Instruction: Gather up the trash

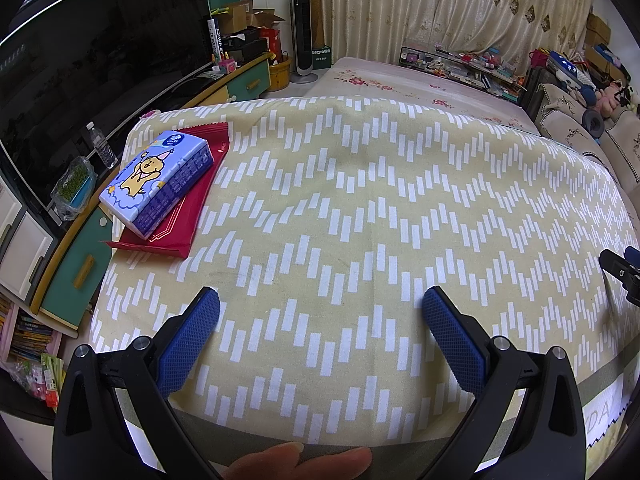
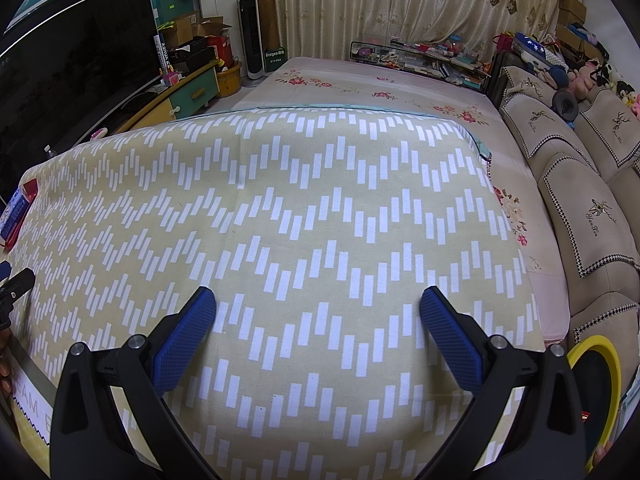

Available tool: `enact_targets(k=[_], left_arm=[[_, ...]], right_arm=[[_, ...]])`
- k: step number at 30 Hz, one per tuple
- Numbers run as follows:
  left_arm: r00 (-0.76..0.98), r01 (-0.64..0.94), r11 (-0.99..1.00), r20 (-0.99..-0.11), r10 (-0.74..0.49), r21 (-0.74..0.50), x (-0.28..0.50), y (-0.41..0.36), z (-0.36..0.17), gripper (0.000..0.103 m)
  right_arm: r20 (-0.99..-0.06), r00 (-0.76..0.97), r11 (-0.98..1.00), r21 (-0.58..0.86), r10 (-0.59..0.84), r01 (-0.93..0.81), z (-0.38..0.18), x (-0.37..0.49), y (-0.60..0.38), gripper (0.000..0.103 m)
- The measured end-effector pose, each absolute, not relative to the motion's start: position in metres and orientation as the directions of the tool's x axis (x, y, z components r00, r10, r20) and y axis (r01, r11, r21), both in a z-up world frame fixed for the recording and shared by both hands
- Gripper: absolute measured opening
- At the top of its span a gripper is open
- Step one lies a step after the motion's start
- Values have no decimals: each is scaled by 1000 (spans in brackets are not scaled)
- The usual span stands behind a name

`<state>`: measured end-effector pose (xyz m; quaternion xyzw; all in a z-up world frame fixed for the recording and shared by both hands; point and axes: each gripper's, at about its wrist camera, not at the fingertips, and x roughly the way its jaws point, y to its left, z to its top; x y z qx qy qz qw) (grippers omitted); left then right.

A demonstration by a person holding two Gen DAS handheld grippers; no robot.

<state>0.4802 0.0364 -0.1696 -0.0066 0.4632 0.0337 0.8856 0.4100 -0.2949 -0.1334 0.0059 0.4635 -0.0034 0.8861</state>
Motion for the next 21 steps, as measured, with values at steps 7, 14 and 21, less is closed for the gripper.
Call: enact_targets(k=[7, 14, 21], left_arm=[[569, -66, 998, -821, 54, 20, 480, 37, -170, 100], [569, -66, 998, -821, 54, 20, 479, 37, -170, 100], [569, -66, 998, -821, 54, 20, 478, 37, -170, 100]], right_arm=[[-821, 570, 1000, 7, -1, 12, -134, 410, -295, 98], [-821, 570, 1000, 7, -1, 12, -134, 410, -295, 98], [-821, 570, 1000, 7, -1, 11, -133, 410, -295, 98]])
